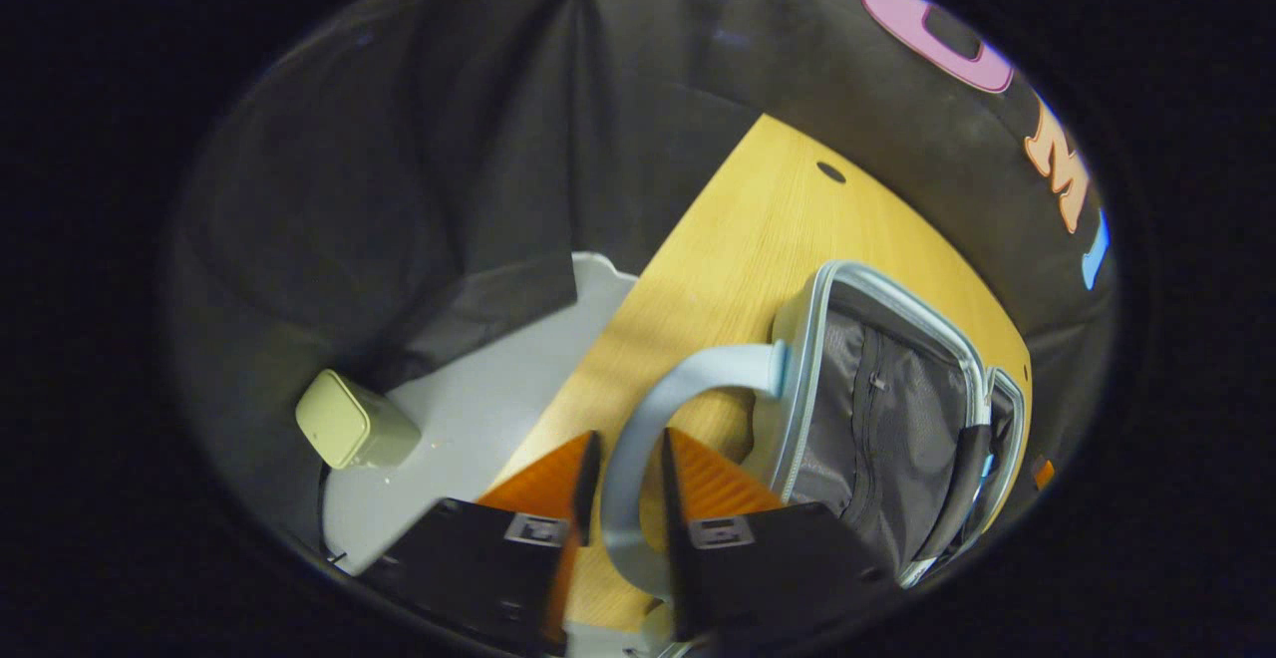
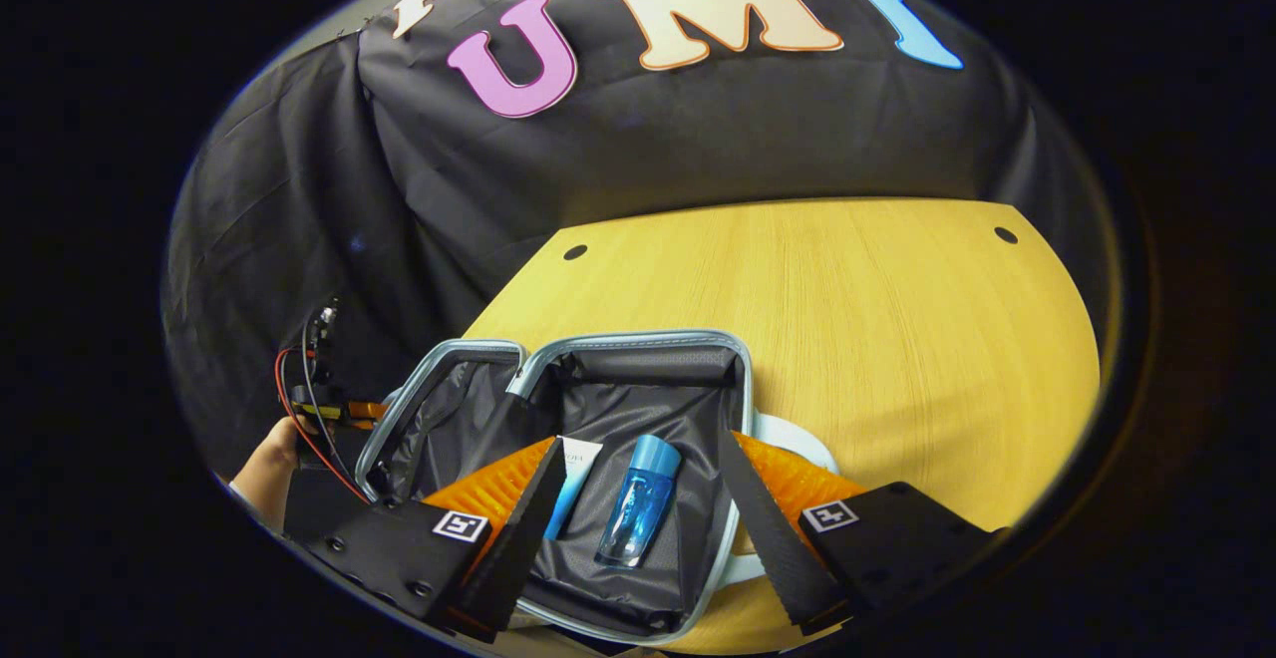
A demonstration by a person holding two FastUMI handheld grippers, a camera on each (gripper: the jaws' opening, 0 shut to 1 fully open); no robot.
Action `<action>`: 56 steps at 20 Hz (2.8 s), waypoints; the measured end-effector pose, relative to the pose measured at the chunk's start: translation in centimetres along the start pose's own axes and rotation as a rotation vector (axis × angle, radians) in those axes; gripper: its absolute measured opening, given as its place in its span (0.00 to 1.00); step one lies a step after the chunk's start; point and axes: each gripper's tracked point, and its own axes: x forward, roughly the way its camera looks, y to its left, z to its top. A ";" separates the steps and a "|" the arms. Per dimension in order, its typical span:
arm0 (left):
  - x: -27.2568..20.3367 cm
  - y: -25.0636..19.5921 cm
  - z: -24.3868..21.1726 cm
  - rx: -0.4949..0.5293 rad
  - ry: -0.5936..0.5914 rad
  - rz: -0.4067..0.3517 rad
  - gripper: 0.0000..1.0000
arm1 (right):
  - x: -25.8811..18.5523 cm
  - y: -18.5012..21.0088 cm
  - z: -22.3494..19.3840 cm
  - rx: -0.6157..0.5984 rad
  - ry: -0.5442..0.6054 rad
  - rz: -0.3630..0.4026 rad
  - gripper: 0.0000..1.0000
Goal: First open the suitcase, pack the skin care products into it, and then close the suitcase.
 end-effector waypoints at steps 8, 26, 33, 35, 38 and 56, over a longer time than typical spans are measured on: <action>-9.7 -5.3 4.8 0.180 -0.276 0.040 0.08 | -2.0 0.5 1.9 -0.055 -0.084 0.101 0.98; -25.7 -32.8 2.5 0.456 -0.532 -0.147 0.07 | -8.6 -7.6 5.2 -0.074 -0.134 0.275 0.98; -24.0 -45.6 -2.7 0.454 -0.465 -0.430 0.09 | -11.3 -12.8 6.0 -0.052 -0.163 0.229 0.98; -22.5 -48.5 -4.9 0.449 -0.410 -0.487 0.10 | -11.9 -14.3 6.0 -0.043 -0.165 0.212 0.98; -21.0 -51.4 -7.2 0.481 -0.368 -0.496 0.10 | -13.3 -16.7 6.2 -0.031 -0.183 0.184 0.98; -18.9 -59.8 -15.8 0.568 -0.481 -0.401 0.81 | -19.5 -22.8 11.0 -0.128 -0.348 0.102 0.98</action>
